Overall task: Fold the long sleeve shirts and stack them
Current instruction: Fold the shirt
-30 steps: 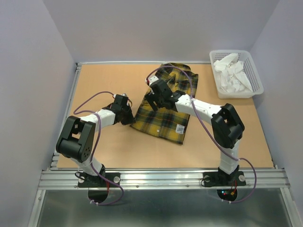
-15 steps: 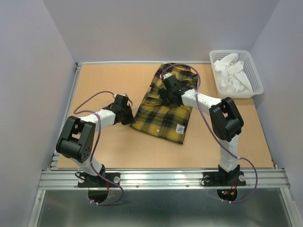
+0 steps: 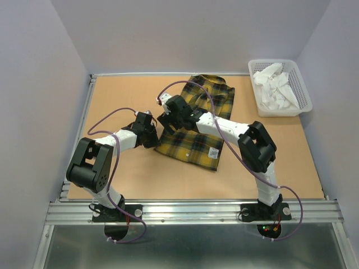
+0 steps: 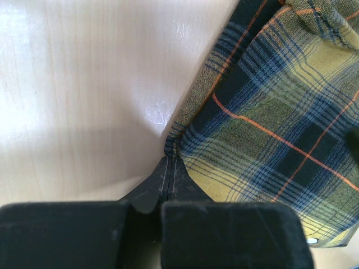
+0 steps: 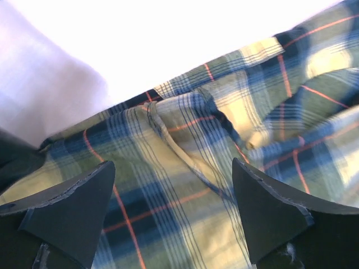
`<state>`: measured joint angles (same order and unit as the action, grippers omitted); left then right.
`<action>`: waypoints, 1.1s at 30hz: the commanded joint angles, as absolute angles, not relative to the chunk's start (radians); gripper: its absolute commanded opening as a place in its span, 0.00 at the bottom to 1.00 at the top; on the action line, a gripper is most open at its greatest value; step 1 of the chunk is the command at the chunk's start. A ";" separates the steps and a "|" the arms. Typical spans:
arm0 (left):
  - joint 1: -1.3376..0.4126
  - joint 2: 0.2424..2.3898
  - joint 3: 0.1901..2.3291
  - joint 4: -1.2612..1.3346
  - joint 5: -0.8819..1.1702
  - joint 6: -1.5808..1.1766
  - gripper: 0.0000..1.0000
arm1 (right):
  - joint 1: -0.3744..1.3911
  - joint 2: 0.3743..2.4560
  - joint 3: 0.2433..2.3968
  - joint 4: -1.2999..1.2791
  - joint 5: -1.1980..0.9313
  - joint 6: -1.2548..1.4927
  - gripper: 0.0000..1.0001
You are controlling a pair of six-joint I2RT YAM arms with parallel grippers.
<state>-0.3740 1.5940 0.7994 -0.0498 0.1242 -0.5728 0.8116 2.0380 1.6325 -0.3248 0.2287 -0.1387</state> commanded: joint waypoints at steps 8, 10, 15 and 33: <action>-0.385 1.557 0.799 -0.101 0.112 -0.538 0.00 | 0.782 2.252 1.810 -0.259 0.379 -0.192 0.90; -0.385 1.554 0.788 -0.107 0.107 -0.543 0.00 | 0.753 2.272 1.825 -0.255 0.385 -0.180 0.90; -0.385 1.549 0.762 -0.124 0.091 -0.548 0.00 | 0.689 2.283 1.850 -0.252 0.383 -0.166 0.90; -0.387 1.428 0.870 -0.187 0.035 -0.523 0.34 | 0.584 1.975 1.705 -0.252 0.322 -0.040 0.89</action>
